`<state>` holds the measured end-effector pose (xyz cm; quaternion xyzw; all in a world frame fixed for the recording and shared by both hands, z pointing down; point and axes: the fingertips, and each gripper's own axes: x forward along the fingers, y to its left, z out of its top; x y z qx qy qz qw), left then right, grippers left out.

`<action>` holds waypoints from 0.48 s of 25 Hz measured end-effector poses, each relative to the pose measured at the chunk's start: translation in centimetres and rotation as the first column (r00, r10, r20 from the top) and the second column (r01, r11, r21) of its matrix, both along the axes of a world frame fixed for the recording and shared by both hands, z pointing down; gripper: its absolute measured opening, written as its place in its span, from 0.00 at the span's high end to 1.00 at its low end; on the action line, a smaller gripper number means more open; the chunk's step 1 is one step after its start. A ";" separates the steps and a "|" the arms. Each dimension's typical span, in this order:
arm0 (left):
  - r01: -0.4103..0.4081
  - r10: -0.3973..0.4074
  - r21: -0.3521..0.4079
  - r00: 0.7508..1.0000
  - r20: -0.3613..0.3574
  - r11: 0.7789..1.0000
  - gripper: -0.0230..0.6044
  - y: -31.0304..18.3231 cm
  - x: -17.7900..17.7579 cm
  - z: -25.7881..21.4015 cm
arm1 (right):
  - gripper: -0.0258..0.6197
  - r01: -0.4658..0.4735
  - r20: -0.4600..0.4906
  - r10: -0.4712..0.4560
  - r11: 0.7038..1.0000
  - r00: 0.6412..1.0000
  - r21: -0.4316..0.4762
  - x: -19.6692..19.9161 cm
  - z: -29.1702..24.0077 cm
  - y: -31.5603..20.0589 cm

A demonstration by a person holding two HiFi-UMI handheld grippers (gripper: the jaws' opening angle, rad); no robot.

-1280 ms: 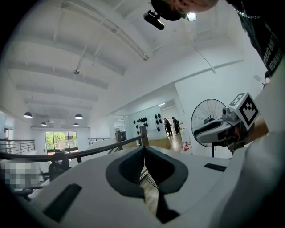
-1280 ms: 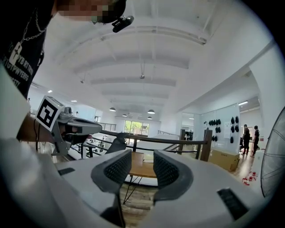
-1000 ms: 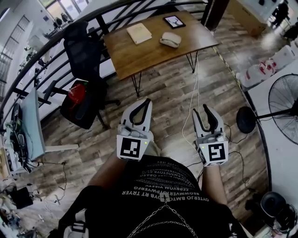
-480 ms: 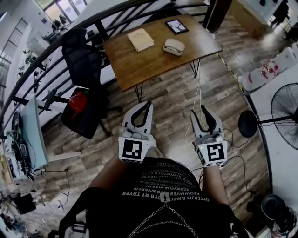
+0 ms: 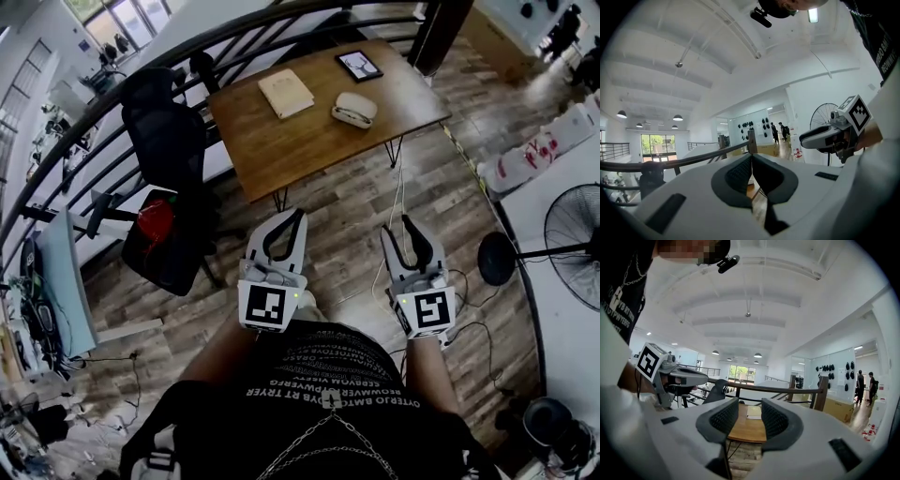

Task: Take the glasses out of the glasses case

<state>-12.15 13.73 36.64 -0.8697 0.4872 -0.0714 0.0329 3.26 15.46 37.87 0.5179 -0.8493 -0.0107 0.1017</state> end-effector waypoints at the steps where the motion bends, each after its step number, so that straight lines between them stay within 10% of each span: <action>1: -0.003 0.003 -0.007 1.000 0.005 1.000 0.92 -0.3 -0.3 0.3 | 0.74 -0.003 -0.002 0.003 1.000 1.000 -0.003 -0.4 0.0 -0.3; 12: -0.031 0.031 0.019 0.999 0.016 0.999 0.92 -2.4 -2.5 0.3 | 0.74 -0.019 -0.045 0.018 1.000 0.999 -0.009 -3.2 -0.5 -1.4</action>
